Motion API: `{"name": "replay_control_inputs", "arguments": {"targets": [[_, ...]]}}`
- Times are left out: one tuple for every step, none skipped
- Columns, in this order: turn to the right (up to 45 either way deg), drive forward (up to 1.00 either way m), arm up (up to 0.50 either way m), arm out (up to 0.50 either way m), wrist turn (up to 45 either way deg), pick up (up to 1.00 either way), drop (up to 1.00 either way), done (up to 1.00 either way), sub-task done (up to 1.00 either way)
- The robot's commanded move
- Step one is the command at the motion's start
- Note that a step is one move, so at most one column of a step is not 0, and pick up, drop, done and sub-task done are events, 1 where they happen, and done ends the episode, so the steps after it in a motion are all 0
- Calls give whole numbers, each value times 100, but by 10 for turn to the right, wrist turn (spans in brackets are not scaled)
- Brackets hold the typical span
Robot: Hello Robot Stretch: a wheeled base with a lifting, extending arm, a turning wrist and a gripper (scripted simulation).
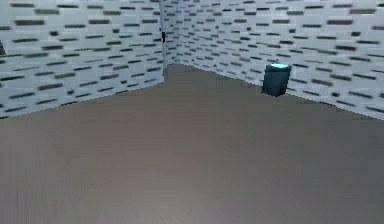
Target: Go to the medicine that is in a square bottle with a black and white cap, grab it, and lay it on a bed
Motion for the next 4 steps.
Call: {"name": "replay_control_inputs", "arguments": {"targets": [[0,100,0,0,0,0,0,0,0],[0,100,0,0,0,0,0,0,0],[0,100,0,0,0,0,0,0,0],[0,100,0,0,0,0,0,0,0]]}}
